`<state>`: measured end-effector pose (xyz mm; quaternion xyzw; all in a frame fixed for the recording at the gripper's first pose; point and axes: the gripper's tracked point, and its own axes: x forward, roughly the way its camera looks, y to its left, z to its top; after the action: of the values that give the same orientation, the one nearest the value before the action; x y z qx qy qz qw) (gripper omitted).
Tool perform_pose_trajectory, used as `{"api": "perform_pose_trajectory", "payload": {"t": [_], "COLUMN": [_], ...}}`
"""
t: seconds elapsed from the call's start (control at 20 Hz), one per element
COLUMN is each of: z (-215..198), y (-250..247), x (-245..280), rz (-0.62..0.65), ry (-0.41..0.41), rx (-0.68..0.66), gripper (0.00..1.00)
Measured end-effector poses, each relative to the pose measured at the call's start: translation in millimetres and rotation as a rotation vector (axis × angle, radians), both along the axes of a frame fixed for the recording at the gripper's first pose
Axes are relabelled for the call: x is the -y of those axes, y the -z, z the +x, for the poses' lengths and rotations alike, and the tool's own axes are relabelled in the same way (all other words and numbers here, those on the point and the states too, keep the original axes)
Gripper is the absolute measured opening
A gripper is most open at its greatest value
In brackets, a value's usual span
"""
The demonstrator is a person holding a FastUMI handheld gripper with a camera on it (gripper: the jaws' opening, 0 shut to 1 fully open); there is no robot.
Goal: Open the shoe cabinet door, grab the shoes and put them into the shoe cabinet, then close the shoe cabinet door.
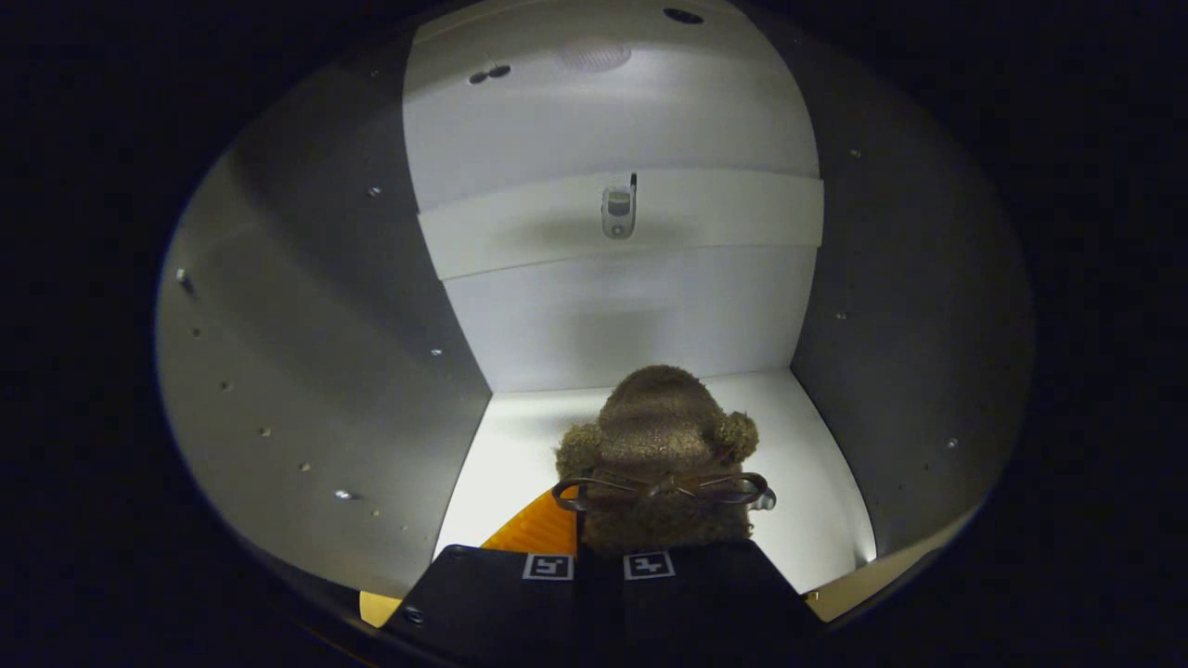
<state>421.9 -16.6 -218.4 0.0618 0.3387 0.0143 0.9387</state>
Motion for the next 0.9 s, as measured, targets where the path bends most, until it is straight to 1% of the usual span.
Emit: {"api": "perform_pose_trajectory", "payload": {"t": [0.25,0.35,0.6,0.7,0.75,0.8,0.85,0.9], "z": [34,40,34,32,28,25,22,17], "y": [43,41,47,44,41,39,36,34], "x": [-7,-7,-5,-11,-9,-11,-11,-11], "rz": [0.004,-0.014,-0.025,-0.027,-0.035,-0.034,-0.034,-0.034], "ry": [-0.012,-0.014,-0.032,-0.043,-0.042,-0.043,-0.039,-0.03], "rx": [-0.061,-0.033,-0.038,-0.039,-0.044,-0.04,-0.037,-0.029], "gripper": [0.05,0.05,0.05,0.06,0.12,0.12,0.16,0.24]}}
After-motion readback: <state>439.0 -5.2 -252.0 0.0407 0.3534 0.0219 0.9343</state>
